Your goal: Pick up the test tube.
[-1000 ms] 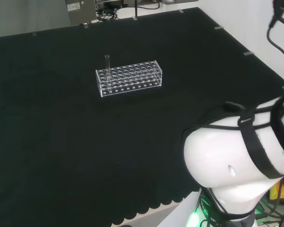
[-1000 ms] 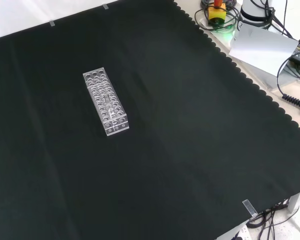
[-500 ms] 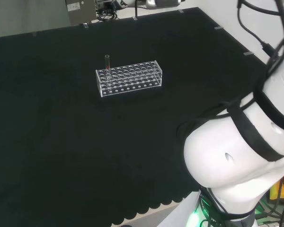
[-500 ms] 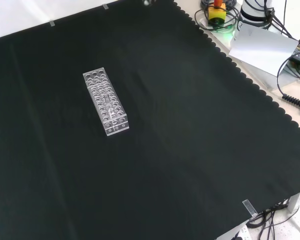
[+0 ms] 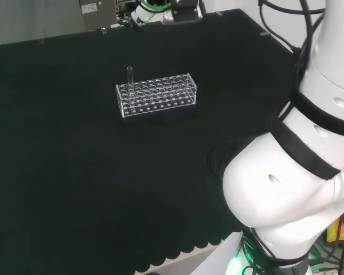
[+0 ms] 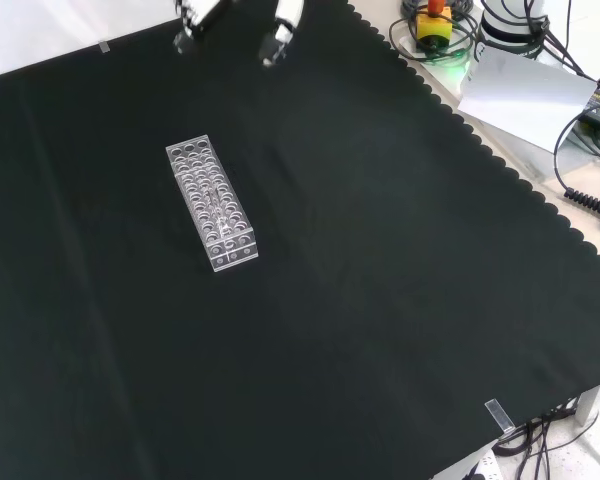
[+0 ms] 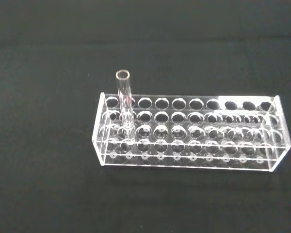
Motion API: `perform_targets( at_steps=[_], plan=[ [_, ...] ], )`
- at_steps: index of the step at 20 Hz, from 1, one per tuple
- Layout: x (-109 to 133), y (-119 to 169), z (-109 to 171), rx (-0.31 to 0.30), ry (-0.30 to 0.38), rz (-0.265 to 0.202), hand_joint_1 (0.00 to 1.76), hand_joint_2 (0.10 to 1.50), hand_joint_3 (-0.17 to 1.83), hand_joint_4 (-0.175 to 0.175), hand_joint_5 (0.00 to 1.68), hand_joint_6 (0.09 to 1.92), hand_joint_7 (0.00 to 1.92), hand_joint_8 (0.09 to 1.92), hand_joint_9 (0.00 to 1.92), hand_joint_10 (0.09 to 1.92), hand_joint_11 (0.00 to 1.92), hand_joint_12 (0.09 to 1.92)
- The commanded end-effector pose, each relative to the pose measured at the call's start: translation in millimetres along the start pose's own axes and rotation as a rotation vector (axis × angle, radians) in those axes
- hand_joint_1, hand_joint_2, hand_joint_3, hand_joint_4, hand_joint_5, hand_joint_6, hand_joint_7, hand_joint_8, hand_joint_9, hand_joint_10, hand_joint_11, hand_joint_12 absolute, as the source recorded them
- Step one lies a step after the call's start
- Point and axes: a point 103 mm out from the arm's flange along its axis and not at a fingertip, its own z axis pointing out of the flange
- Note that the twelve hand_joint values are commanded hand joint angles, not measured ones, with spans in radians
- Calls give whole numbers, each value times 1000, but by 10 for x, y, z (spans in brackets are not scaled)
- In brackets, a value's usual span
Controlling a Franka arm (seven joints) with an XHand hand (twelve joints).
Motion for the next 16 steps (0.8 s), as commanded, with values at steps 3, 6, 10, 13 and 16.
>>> perform_targets(
  at_steps=[3, 6, 10, 13, 16],
  plan=[
    [156, 427, 432, 77, -16, -3, 601, 886, 312, -97, 357, 87, 387, 897, 318, 922, 168, 1538],
    [227, 538, 576, 106, -29, 3, 608, 884, 315, -99, 364, 87, 399, 897, 330, 917, 173, 1534],
    [273, 665, 715, 134, -39, 8, 616, 884, 319, -101, 375, 87, 411, 898, 347, 914, 180, 1532],
    [292, 770, 813, 161, -43, 12, 633, 882, 321, -104, 388, 87, 424, 900, 357, 909, 185, 1529],
    [311, 865, 900, 177, -44, 15, 657, 878, 324, -107, 404, 87, 433, 900, 364, 905, 190, 1527]
  ],
)
